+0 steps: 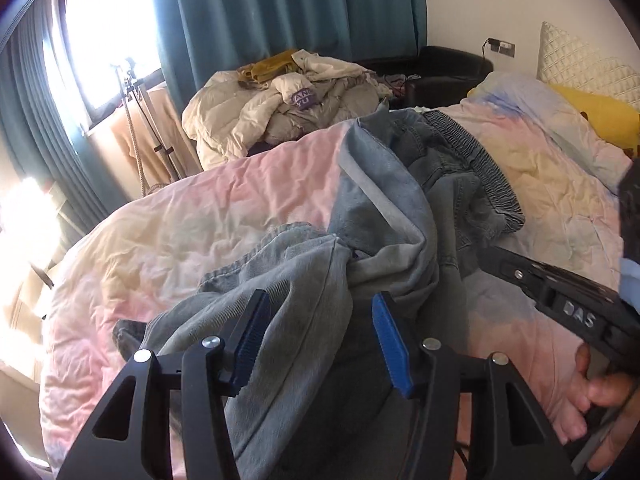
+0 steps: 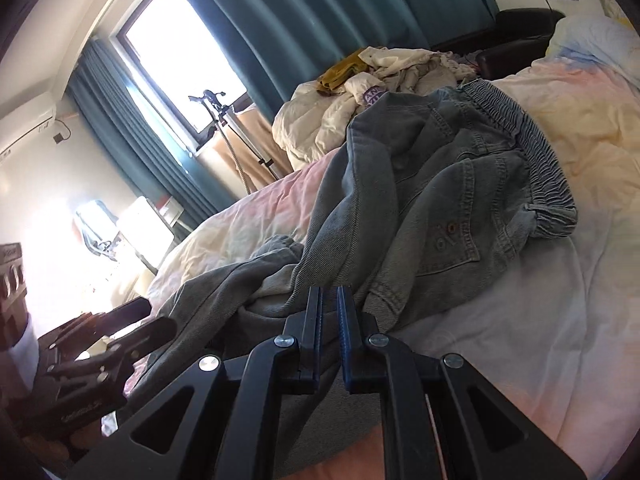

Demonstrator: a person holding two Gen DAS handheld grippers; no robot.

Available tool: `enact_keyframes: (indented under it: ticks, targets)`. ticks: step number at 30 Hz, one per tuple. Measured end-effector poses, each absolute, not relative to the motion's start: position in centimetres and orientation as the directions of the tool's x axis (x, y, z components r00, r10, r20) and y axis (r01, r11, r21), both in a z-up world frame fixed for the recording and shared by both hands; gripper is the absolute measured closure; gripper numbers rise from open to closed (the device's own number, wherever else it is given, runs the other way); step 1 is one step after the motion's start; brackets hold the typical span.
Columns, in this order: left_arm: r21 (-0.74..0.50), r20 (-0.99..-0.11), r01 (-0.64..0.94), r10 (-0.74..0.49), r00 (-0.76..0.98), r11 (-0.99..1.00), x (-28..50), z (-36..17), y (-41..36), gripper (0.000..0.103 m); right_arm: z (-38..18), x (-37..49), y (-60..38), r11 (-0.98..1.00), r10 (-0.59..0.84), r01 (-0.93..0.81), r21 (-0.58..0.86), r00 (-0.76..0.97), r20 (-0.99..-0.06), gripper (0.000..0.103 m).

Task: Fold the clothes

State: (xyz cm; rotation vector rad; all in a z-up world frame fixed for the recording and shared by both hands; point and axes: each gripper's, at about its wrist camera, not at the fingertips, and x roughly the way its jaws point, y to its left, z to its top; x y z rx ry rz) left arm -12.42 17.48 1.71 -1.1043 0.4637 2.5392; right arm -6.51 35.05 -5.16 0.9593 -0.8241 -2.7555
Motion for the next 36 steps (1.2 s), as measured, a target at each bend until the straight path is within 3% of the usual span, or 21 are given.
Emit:
enact_keyframes:
  ticks: [4,8,12,14,22,27,31,36]
  targets:
    - [0.215,-0.807,-0.364,0.045,-0.589,-0.906,-17.5,-1.1,19.3,0.048,-6.3,-7.3,35.7,-0.830,-0.272,-0.099,0.549,-0.787,-0.553,0.095]
    - [0.144,-0.858,-0.302,0.033,-0.512,-0.942,-20.4,-3.0,18.2,0.049,-7.5,-8.2,36.2,-0.814,-0.274,-0.124,0.568,-0.780,-0.563,0.095]
    - [0.114,-0.841,-0.270,0.052,-0.539,-0.956,-20.4,-2.5,17.2,0.081,-8.4,-9.1,36.5,-0.805,-0.272,-0.139,0.577,-0.778,-0.567,0.095]
    - [0.103,-0.817,-0.241,0.056,-0.573,-0.965,-20.0,-1.2,16.1,0.092,-8.5,-9.3,36.3,-0.806,-0.274,-0.135,0.576,-0.778,-0.565,0.095]
    - [-0.035,-0.657,-0.005,0.027,-0.754,-0.999,-17.2,8.2,4.0,0.096,-7.6,-8.9,35.5,-0.828,-0.253,-0.112,0.549,-0.800,-0.545,0.095]
    - [-0.195,-0.604,0.150,-0.002,-0.797,-0.969,-13.8,11.2,-6.6,0.096,-7.0,-8.5,35.3,-0.836,-0.243,-0.108,0.538,-0.806,-0.540,0.095]
    - [-0.290,-0.611,0.271,-0.040,-0.791,-0.918,-10.4,9.5,-13.9,0.096,-6.6,-8.3,35.4,-0.836,-0.242,-0.110,0.537,-0.805,-0.542,0.095]
    - [-0.393,-0.643,0.399,-0.063,-0.764,-0.828,-7.1,3.7,-19.9,0.096,-6.0,-7.9,36.2,-0.830,-0.229,-0.134,0.542,-0.804,-0.549,0.095]
